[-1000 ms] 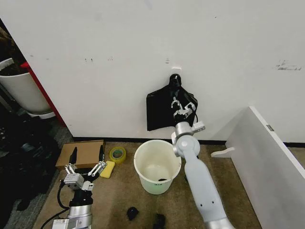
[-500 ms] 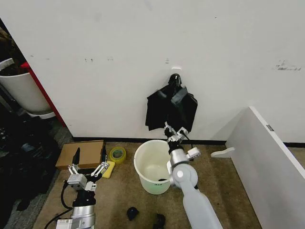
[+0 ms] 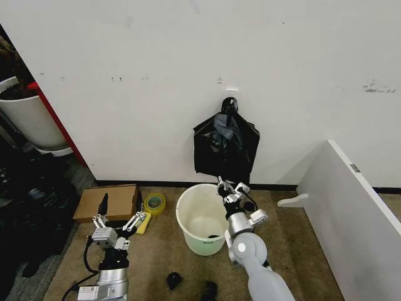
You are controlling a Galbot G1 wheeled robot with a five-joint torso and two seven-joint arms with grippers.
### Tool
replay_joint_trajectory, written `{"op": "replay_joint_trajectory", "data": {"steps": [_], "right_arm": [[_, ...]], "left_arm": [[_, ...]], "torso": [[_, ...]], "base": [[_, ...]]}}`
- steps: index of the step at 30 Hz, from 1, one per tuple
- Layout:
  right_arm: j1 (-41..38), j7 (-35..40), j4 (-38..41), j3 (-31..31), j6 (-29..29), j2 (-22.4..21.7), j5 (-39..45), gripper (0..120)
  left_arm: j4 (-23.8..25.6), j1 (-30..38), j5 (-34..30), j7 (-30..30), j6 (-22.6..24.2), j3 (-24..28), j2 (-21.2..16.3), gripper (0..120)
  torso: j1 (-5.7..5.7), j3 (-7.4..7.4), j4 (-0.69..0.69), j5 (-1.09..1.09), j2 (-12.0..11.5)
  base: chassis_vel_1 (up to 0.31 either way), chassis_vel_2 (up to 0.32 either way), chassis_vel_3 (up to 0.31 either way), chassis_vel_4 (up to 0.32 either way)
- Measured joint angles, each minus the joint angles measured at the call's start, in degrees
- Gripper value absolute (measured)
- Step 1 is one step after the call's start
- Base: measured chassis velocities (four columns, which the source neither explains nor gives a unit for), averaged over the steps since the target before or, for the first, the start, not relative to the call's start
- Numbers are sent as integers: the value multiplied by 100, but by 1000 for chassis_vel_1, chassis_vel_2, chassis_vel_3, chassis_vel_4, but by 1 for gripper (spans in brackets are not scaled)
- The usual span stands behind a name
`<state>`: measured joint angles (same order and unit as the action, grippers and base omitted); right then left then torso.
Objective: Place the garbage bag over the trash bin.
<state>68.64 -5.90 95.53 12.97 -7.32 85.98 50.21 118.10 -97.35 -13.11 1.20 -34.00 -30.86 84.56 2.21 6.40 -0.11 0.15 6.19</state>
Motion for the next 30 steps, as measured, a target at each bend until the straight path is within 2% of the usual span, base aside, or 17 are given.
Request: {"op": "replay_joint_trajectory", "data": {"steps": [14, 23, 30], "right_arm": [[258, -121, 25, -41, -132, -104, -268, 0], [552, -436, 58, -130, -412, -354, -1090, 0], [657, -538, 64, -101, -506, -468, -1299, 0]], "left_arm": [[-23, 9, -62, 1, -7, -35, -12, 100], [-26, 101, -118, 1, 22, -58, -14, 100], [-26, 127, -119, 1, 50, -42, 3, 100]], "torso": [[0, 0, 0, 0, 0], [0, 0, 0, -1, 0], [0, 0, 0, 0, 0]], "base": [[0, 0, 0, 0], [0, 0, 0, 0], [0, 0, 0, 0]]}}
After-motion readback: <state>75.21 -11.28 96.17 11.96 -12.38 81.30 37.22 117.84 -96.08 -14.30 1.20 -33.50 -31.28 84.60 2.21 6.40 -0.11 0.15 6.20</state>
